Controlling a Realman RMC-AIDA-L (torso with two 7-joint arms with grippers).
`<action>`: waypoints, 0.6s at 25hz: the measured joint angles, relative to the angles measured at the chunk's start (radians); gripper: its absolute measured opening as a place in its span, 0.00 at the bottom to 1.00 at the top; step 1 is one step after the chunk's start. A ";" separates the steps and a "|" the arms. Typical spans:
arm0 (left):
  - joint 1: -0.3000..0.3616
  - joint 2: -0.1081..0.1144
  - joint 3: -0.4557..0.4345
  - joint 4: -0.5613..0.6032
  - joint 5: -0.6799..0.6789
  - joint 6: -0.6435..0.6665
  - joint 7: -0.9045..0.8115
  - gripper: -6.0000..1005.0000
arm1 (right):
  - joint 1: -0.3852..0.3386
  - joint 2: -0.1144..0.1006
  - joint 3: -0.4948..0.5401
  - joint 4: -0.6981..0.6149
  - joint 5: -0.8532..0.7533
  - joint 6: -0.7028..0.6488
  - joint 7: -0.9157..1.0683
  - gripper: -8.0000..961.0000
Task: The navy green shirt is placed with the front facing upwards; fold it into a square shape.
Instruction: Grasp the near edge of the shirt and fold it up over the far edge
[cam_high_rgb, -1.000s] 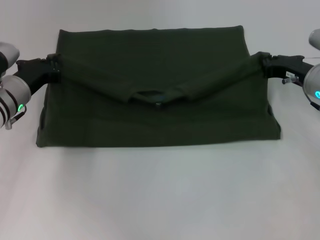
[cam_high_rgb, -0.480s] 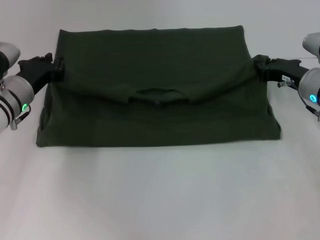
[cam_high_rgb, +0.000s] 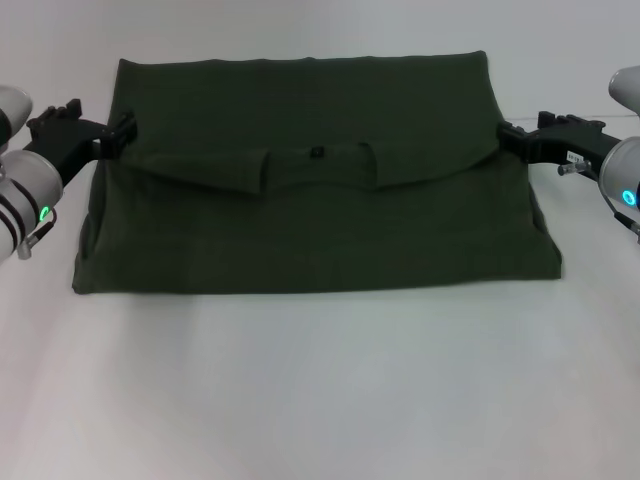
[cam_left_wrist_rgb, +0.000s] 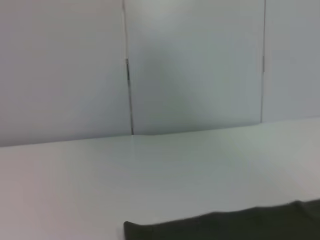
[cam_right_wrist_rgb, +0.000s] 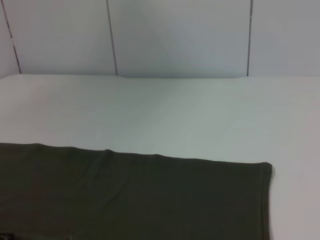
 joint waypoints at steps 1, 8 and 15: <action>0.000 -0.002 0.000 0.000 -0.027 0.000 0.015 0.55 | 0.000 0.000 0.000 0.000 0.000 0.000 0.001 0.69; 0.004 -0.023 0.001 -0.006 -0.219 0.031 0.173 0.70 | -0.004 0.003 -0.026 -0.003 -0.003 -0.001 0.050 0.84; 0.030 -0.017 0.115 -0.015 -0.234 0.047 0.092 0.70 | -0.035 0.007 -0.093 -0.019 -0.001 -0.050 0.075 0.94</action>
